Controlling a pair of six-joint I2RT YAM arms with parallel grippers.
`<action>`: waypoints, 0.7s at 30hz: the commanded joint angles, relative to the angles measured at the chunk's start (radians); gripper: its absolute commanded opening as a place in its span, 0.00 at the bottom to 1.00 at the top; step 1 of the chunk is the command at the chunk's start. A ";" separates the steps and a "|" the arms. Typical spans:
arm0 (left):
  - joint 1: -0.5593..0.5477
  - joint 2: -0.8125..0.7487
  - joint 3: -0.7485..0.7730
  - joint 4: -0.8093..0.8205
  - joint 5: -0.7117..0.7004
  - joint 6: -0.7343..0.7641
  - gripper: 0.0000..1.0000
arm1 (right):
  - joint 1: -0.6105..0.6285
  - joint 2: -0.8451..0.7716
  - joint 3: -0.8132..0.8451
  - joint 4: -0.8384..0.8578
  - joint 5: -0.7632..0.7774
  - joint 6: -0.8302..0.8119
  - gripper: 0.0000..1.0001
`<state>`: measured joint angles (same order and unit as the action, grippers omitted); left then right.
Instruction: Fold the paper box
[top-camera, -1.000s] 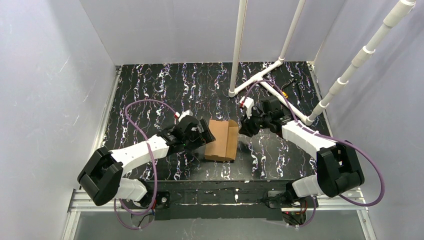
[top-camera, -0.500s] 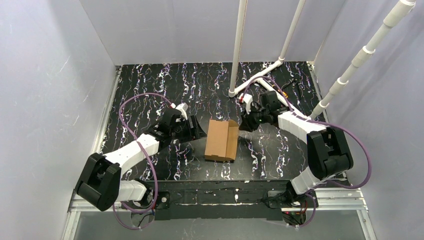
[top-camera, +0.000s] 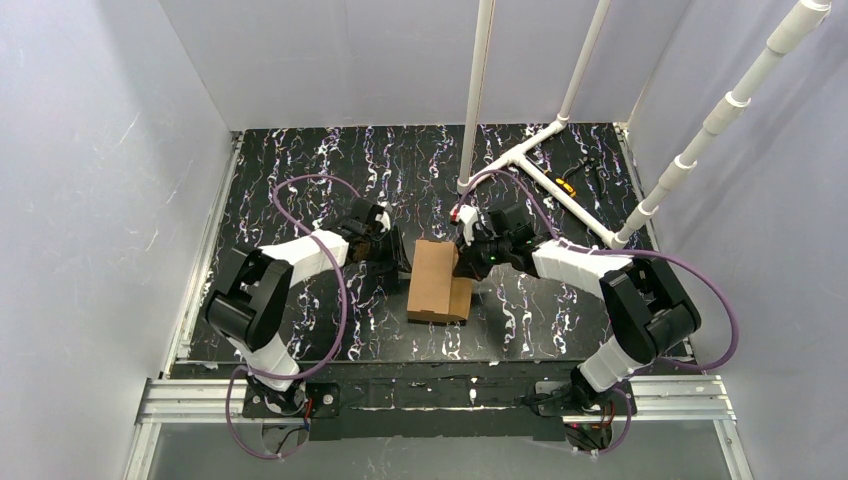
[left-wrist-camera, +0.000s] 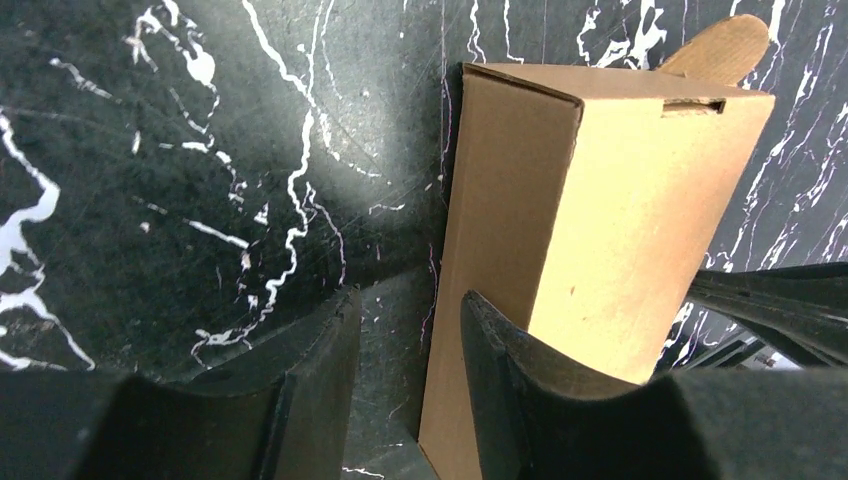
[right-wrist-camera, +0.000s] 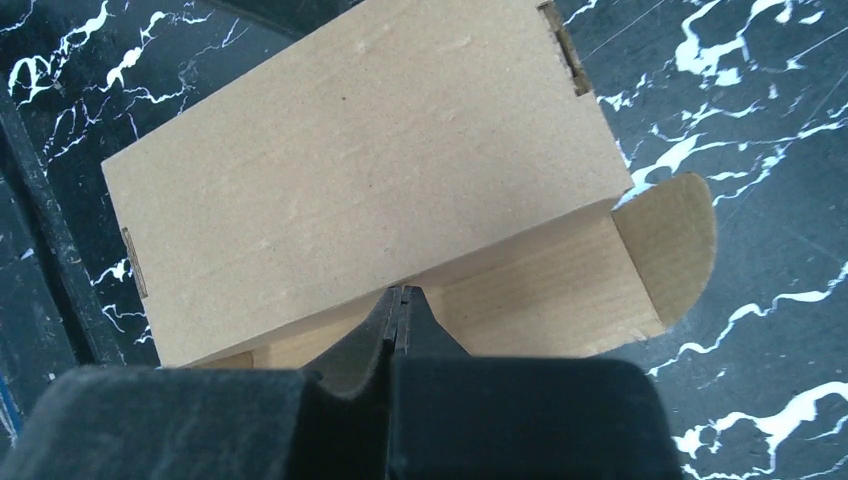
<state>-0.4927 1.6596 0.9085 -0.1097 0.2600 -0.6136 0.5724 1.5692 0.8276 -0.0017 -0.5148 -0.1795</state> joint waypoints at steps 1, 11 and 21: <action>0.003 0.039 0.083 -0.051 0.042 0.034 0.39 | 0.034 0.015 -0.013 0.060 -0.012 0.057 0.01; 0.005 0.079 0.185 -0.151 0.002 0.093 0.40 | 0.098 0.024 0.017 0.037 0.002 0.034 0.01; 0.042 -0.045 0.200 -0.223 -0.199 0.146 0.59 | -0.044 -0.108 0.071 -0.253 -0.109 -0.286 0.10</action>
<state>-0.4755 1.7294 1.0889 -0.2817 0.1638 -0.5125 0.5991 1.5486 0.8417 -0.1276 -0.5232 -0.2977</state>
